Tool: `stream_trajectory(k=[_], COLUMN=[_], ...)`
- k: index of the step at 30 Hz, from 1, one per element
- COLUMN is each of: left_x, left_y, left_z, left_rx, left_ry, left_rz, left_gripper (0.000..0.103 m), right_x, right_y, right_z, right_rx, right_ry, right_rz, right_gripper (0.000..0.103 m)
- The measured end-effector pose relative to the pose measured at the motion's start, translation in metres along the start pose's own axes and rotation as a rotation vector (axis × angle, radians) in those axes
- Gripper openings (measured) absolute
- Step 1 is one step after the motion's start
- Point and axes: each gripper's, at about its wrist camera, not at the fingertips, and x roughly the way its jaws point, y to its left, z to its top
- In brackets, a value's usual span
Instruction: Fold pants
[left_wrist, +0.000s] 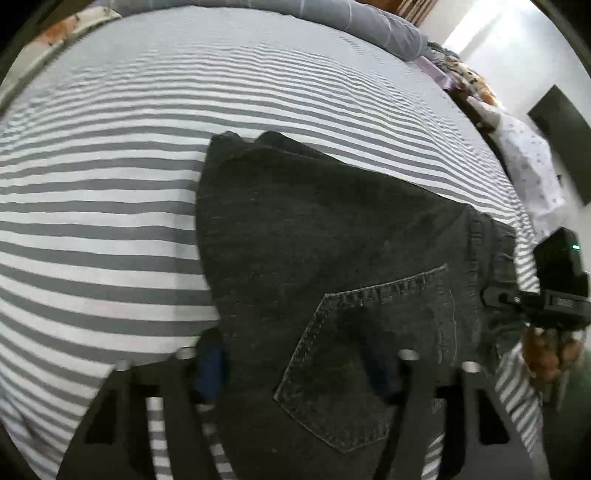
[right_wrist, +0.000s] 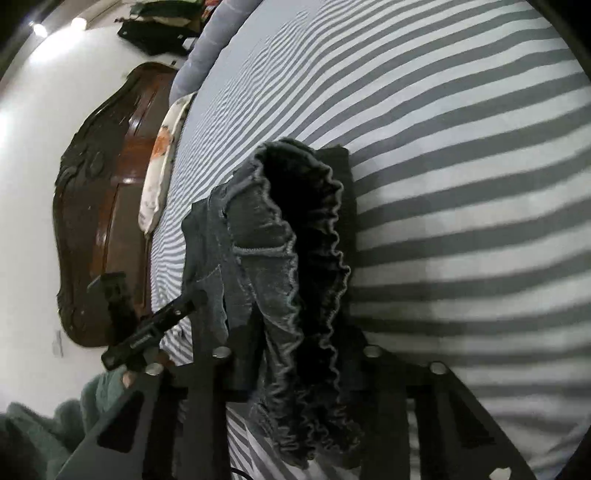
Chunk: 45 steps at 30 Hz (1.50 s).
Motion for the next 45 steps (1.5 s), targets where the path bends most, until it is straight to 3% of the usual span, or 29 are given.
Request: stream_trajectory(k=[6,9,13,23,28,33,35,37,41,42,45], left_x=[-0.023,-0.044,-0.070,-0.080,-0.068,-0.049,-0.034,-0.029,-0.025,-0.026,-0.030], left_y=[0.015,0.018,0.018,0.052,0.075,0.095,0.105,0.117,0.131,0.131,0.127], left_z=[0.009,0.016,0.033,0.090,0.129,0.145,0.144,0.137,0.122,0.113,0.092], left_rx=[-0.074,-0.089,-0.062,-0.115,-0.093,-0.088,-0.100,-0.102,-0.120,-0.113,-0.081], left_ry=[-0.019,-0.063,-0.141,-0.207,-0.213,-0.185,-0.151,-0.130,-0.102,-0.103,-0.110], left_rz=[-0.055,-0.097,-0.120,-0.102,-0.020,0.050,0.078,0.107,0.112,0.132,0.163], left_gripper=[0.014,0.008,0.008,0.007,0.007,0.008,0.009,0.014,0.037,0.047,0.058], right_x=[-0.012,-0.017,-0.022,0.007,0.045,0.085,0.096,0.101,0.100,0.098,0.094], right_y=[0.047,0.069,0.096,0.146,0.154,0.155,0.151,0.145,0.137,0.137,0.136], right_z=[-0.013,-0.012,0.001,0.070,0.111,0.141,0.147,0.149,0.136,0.131,0.109], right_rx=[-0.023,-0.036,-0.073,-0.120,-0.112,-0.125,-0.131,-0.136,-0.191,-0.205,-0.262], right_ry=[-0.064,-0.068,-0.093,-0.109,-0.099,-0.088,-0.091,-0.115,-0.153,-0.159,-0.175], right_rz=[-0.091,-0.098,-0.091,-0.082,-0.069,-0.096,-0.132,-0.176,-0.297,-0.317,-0.385], right_gripper=[0.024,0.023,0.022,0.022,0.022,0.023,0.026,0.035,0.056,0.059,0.063])
